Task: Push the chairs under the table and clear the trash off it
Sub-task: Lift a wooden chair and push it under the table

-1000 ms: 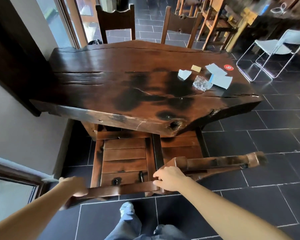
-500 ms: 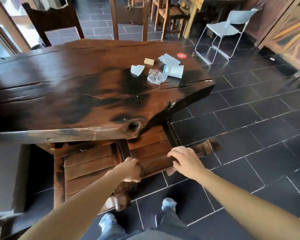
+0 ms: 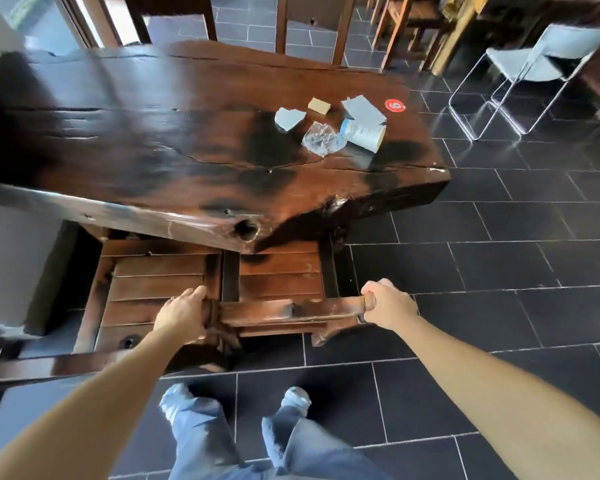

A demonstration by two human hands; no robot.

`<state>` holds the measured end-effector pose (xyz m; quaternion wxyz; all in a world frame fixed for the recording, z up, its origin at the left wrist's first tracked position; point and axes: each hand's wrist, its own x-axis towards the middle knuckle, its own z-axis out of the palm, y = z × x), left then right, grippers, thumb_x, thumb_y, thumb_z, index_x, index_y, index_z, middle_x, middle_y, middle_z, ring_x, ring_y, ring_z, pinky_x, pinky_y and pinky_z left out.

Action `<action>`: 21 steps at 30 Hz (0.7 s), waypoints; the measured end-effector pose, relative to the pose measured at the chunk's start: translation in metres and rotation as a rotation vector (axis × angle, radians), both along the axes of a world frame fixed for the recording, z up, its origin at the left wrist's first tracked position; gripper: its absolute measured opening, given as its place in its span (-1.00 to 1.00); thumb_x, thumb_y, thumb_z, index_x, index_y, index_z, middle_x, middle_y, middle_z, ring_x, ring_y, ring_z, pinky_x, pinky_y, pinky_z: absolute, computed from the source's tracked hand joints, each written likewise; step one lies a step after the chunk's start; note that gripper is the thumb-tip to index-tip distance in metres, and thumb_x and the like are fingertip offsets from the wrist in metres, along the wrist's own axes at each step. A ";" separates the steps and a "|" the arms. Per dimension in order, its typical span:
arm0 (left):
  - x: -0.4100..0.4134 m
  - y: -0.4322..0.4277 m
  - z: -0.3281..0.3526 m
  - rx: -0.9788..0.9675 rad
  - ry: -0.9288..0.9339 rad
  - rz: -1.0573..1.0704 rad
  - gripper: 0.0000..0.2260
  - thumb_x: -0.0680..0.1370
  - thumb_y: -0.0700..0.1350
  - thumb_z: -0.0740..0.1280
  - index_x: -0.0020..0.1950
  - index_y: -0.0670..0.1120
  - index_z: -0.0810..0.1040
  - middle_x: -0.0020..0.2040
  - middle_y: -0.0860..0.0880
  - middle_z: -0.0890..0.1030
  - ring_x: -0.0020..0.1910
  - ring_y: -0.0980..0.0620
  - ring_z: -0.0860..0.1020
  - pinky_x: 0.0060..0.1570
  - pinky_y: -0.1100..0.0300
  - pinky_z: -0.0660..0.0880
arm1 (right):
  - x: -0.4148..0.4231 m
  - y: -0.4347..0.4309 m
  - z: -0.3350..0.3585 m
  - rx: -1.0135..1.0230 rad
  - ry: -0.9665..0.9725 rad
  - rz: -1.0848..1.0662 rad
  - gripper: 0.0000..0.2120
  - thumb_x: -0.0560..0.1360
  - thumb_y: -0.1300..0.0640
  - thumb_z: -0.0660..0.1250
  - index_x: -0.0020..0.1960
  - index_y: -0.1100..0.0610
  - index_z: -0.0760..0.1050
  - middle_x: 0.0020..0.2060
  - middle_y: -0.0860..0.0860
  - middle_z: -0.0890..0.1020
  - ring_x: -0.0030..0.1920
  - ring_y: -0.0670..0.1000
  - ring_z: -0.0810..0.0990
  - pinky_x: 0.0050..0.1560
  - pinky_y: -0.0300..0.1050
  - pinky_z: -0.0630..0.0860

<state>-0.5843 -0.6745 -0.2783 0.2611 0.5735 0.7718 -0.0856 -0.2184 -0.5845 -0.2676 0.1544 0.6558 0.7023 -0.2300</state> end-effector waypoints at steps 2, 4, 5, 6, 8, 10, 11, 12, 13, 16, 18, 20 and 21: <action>-0.001 0.001 0.002 0.006 -0.018 0.003 -0.42 0.29 -0.05 0.53 0.22 -0.06 0.36 0.15 -0.08 0.51 0.14 -0.16 0.53 -0.01 0.03 0.47 | -0.001 0.000 0.005 -0.014 0.012 -0.005 -0.57 0.42 0.07 0.43 0.25 -0.07 0.41 0.16 0.02 0.43 0.02 0.15 0.52 -0.09 -0.07 0.46; -0.001 -0.002 0.003 0.017 -0.036 0.002 -0.45 0.32 -0.03 0.52 0.22 -0.05 0.37 0.13 -0.09 0.51 0.14 -0.18 0.53 0.00 0.02 0.49 | 0.000 0.000 0.009 -0.046 0.014 -0.003 -0.55 0.42 0.07 0.43 0.27 -0.07 0.41 0.16 0.04 0.43 0.06 0.18 0.51 -0.05 -0.03 0.53; -0.001 -0.005 0.003 0.025 -0.038 -0.002 -0.46 0.33 -0.01 0.51 0.22 -0.04 0.38 0.14 -0.09 0.52 0.14 -0.17 0.53 0.02 0.02 0.50 | 0.002 -0.001 0.010 -0.058 0.017 -0.003 -0.54 0.41 0.07 0.44 0.28 -0.06 0.42 0.16 0.04 0.44 0.05 0.18 0.51 -0.03 -0.01 0.56; -0.001 -0.009 0.001 0.029 -0.031 -0.008 -0.45 0.33 0.00 0.51 0.23 -0.03 0.38 0.15 -0.08 0.52 0.15 -0.17 0.53 0.05 0.02 0.51 | 0.004 -0.003 0.010 -0.070 0.022 -0.002 -0.53 0.41 0.07 0.45 0.28 -0.06 0.42 0.15 0.04 0.44 0.01 0.16 0.50 -0.02 0.00 0.58; -0.002 -0.017 -0.002 0.029 -0.022 -0.029 -0.40 0.30 0.04 0.52 0.26 -0.02 0.39 0.16 -0.08 0.53 0.15 -0.17 0.54 0.07 0.04 0.49 | 0.006 -0.008 0.007 -0.076 0.022 -0.004 -0.52 0.40 0.07 0.45 0.28 -0.06 0.42 0.15 0.05 0.44 -0.06 0.13 0.48 -0.03 0.00 0.59; -0.001 -0.024 -0.003 0.028 -0.029 -0.040 -0.39 0.28 0.02 0.53 0.27 -0.04 0.39 0.17 -0.08 0.53 0.16 -0.18 0.53 0.07 0.06 0.46 | 0.007 -0.015 0.007 -0.078 0.015 0.003 -0.51 0.40 0.07 0.45 0.29 -0.06 0.42 0.15 0.04 0.44 -0.08 0.12 0.47 -0.04 0.00 0.59; 0.000 -0.027 -0.003 0.027 -0.025 -0.048 -0.40 0.29 -0.01 0.52 0.26 -0.05 0.39 0.17 -0.07 0.53 0.17 -0.17 0.53 0.05 0.07 0.46 | 0.008 -0.018 0.008 -0.086 0.014 0.005 -0.51 0.39 0.08 0.46 0.29 -0.05 0.43 0.16 0.04 0.44 -0.07 0.12 0.48 -0.03 0.00 0.59; 0.000 -0.031 -0.003 0.025 -0.014 -0.054 -0.43 0.30 -0.03 0.50 0.25 -0.04 0.39 0.17 -0.06 0.53 0.16 -0.16 0.54 0.03 0.07 0.48 | 0.008 -0.022 0.010 -0.097 0.017 0.001 -0.51 0.39 0.09 0.46 0.28 -0.05 0.43 0.16 0.04 0.44 -0.06 0.12 0.48 -0.02 0.01 0.60; 0.000 -0.035 -0.002 0.030 0.000 -0.058 -0.46 0.31 -0.06 0.48 0.23 -0.03 0.39 0.16 -0.05 0.54 0.15 -0.15 0.54 0.01 0.07 0.49 | 0.009 -0.026 0.011 -0.104 0.024 -0.007 -0.51 0.38 0.10 0.46 0.28 -0.05 0.44 0.17 0.04 0.44 -0.05 0.13 0.49 -0.01 0.02 0.60; 0.002 -0.051 -0.001 0.044 0.009 -0.061 -0.52 0.35 -0.09 0.39 0.24 0.00 0.38 0.17 -0.03 0.54 0.12 -0.13 0.56 -0.01 0.08 0.52 | 0.013 -0.042 0.009 -0.091 0.053 -0.048 -0.49 0.36 0.11 0.46 0.28 -0.07 0.46 0.15 0.01 0.45 0.03 0.16 0.53 -0.01 0.04 0.61; 0.004 -0.062 -0.001 0.049 0.042 -0.115 -0.51 0.35 -0.05 0.40 0.25 0.00 0.37 0.17 -0.02 0.54 0.13 -0.11 0.56 0.05 0.10 0.50 | 0.016 -0.055 0.007 -0.093 0.058 -0.068 -0.49 0.36 0.12 0.46 0.28 -0.08 0.46 0.16 0.00 0.45 0.08 0.17 0.52 -0.01 0.04 0.61; 0.005 -0.071 0.000 0.047 0.103 -0.215 -0.46 0.33 0.03 0.42 0.27 -0.01 0.36 0.18 0.01 0.54 0.18 -0.06 0.54 0.16 0.15 0.41 | 0.018 -0.068 0.007 -0.107 0.053 -0.079 -0.49 0.37 0.11 0.45 0.29 -0.08 0.45 0.18 0.00 0.44 0.10 0.17 0.51 -0.01 0.02 0.60; 0.005 -0.073 0.001 0.050 0.134 -0.264 -0.44 0.32 0.05 0.41 0.28 -0.01 0.36 0.18 0.01 0.55 0.20 -0.04 0.52 0.20 0.17 0.37 | 0.019 -0.073 0.007 -0.111 0.052 -0.082 -0.48 0.38 0.12 0.45 0.30 -0.08 0.44 0.19 0.01 0.44 0.10 0.17 0.51 -0.02 0.00 0.60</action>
